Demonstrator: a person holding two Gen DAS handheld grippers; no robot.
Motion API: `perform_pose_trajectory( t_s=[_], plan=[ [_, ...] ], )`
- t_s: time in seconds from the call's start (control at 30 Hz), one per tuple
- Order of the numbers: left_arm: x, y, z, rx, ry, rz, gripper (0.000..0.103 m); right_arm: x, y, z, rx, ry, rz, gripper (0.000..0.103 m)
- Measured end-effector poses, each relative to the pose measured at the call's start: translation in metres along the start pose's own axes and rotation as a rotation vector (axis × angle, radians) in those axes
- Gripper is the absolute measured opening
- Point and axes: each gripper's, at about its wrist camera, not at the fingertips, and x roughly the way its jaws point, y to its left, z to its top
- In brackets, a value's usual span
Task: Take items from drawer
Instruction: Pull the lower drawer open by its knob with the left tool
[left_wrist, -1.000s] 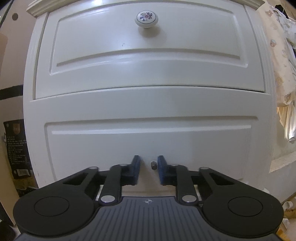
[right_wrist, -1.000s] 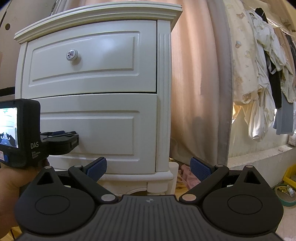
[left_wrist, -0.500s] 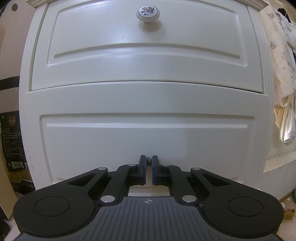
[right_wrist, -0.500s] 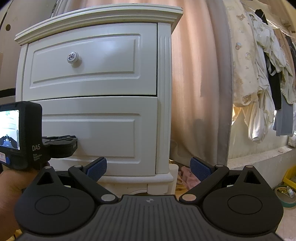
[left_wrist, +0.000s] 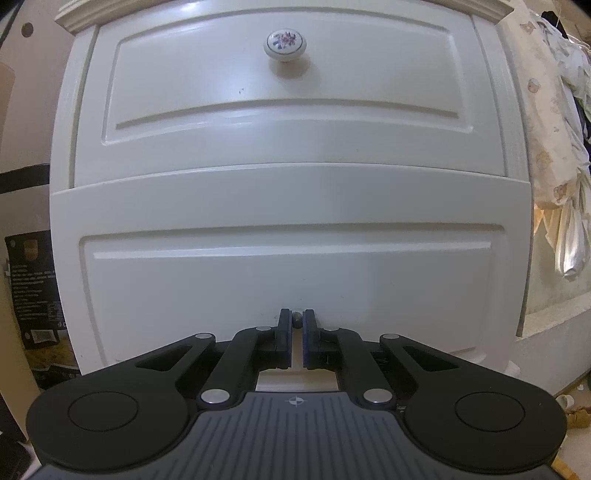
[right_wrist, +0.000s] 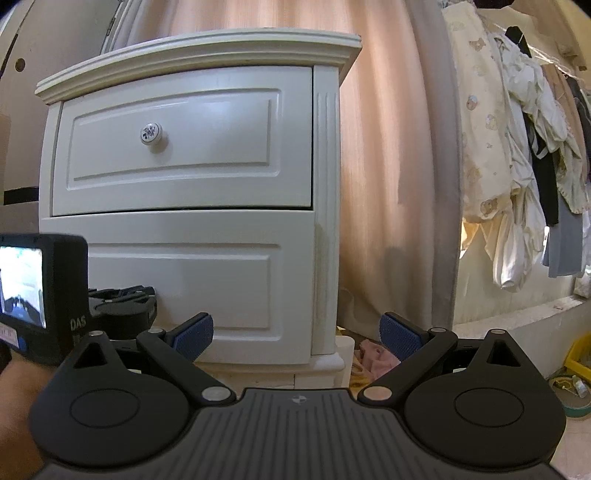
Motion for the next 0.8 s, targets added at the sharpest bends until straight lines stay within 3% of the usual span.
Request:
perform_pose_trajectory(
  t_s=[0.33, 0.53, 0.8],
  plan=[
    [-0.021, 0.001, -0.012, -0.016, 0.006, 0.005, 0.002, -0.02, -0.005, 0.004, -0.003, -0.027, 0.002, 0.103],
    [-0.041, 0.018, 0.018, -0.021, 0.012, 0.001, 0.002, -0.033, -0.006, 0.001, 0.001, -0.028, 0.017, 0.103],
    [-0.066, 0.019, 0.013, -0.03, 0.016, -0.002, 0.002, -0.054, -0.006, -0.001, -0.002, -0.043, 0.03, 0.103]
  ],
)
